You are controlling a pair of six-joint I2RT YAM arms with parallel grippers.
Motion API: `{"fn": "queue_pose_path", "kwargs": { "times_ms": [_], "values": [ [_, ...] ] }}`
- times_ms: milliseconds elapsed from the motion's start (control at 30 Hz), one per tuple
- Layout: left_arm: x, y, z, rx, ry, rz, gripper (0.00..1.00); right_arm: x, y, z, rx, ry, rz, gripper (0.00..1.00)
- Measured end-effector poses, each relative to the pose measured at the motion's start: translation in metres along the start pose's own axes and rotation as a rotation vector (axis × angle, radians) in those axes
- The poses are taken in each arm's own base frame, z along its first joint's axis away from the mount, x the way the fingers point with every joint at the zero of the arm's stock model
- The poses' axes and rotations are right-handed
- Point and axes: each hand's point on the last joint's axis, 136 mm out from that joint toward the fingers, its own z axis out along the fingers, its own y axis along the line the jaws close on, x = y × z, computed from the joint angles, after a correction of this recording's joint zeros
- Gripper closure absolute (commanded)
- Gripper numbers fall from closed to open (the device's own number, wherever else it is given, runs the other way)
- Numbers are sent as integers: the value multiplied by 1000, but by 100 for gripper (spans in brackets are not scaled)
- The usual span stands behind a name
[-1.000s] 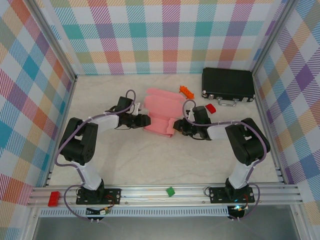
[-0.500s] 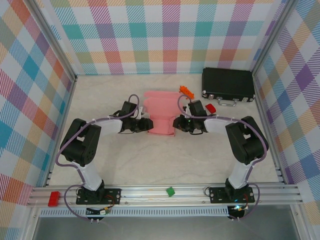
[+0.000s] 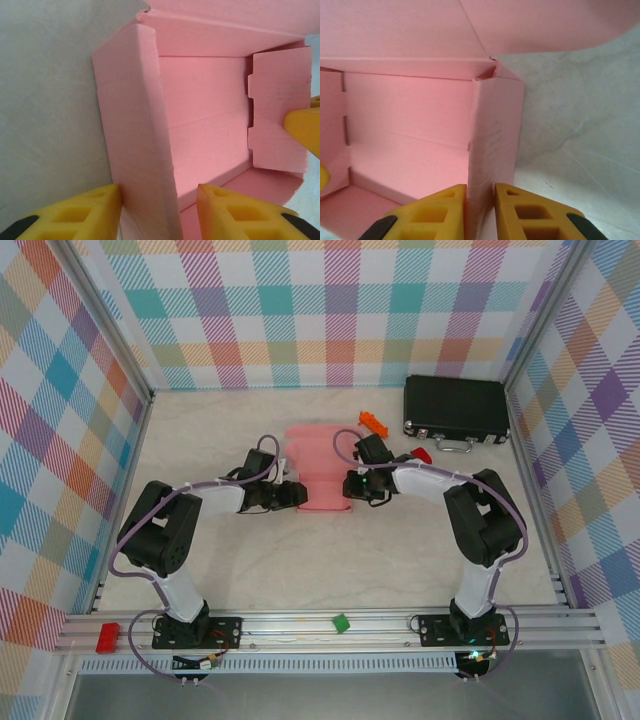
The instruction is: Fold the paper box
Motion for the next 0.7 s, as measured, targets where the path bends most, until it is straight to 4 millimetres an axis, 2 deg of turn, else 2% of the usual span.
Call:
{"fn": "queue_pose_path", "kwargs": {
  "times_ms": [67,167,367,600,700],
  "values": [
    [3,-1,1,1,6,-2,56,4,-4,3,51,14,-23,77],
    [6,-4,2,10,16,0,56,19,-16,10,123,68,-41,79],
    [9,-9,3,25,25,-3,56,21,-25,7,182,78,-66,79],
    [7,-11,3,37,21,-2,56,23,-26,4,198,89,-82,71],
    [7,-11,3,37,21,-2,56,24,-26,-1,200,92,-79,63]
  ]
}}
